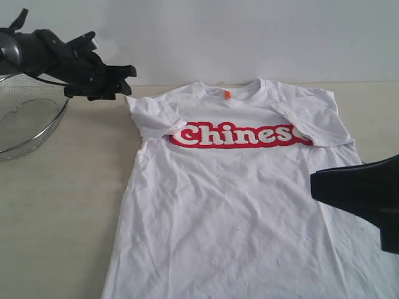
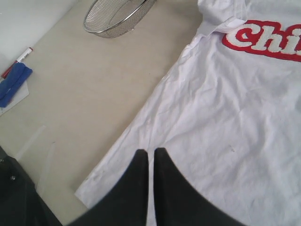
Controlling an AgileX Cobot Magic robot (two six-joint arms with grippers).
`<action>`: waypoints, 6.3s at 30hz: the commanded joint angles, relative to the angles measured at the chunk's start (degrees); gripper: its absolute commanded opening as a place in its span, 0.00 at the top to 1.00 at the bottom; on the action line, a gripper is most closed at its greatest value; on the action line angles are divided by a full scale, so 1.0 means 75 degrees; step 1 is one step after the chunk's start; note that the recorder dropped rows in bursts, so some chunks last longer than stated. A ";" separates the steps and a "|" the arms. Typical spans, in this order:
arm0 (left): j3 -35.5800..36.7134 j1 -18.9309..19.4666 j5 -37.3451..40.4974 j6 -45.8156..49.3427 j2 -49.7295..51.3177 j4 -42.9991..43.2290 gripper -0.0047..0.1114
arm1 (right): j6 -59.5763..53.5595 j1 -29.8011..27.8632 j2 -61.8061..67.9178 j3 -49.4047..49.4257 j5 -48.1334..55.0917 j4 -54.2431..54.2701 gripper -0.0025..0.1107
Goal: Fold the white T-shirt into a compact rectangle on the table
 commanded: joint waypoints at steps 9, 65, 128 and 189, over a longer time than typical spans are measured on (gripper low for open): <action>-0.0051 0.0095 0.3099 -0.0262 -0.1577 0.1305 0.63 | -0.0139 0.0004 -0.0043 0.0025 -0.0187 0.0006 0.98; 0.1164 -0.1112 0.3099 -0.2145 -0.0679 0.3016 0.79 | -0.0193 0.0004 -0.0043 0.0025 -0.0036 0.0006 0.98; -0.1971 -0.0962 0.0421 -0.1973 0.1246 0.3322 0.81 | -0.0250 0.0004 -0.0043 0.0025 0.0009 0.0238 0.98; -0.0812 -0.2100 0.4429 -0.1492 -0.0122 0.4522 0.81 | -0.0357 0.0004 -0.0043 0.0025 -0.0005 0.0254 0.98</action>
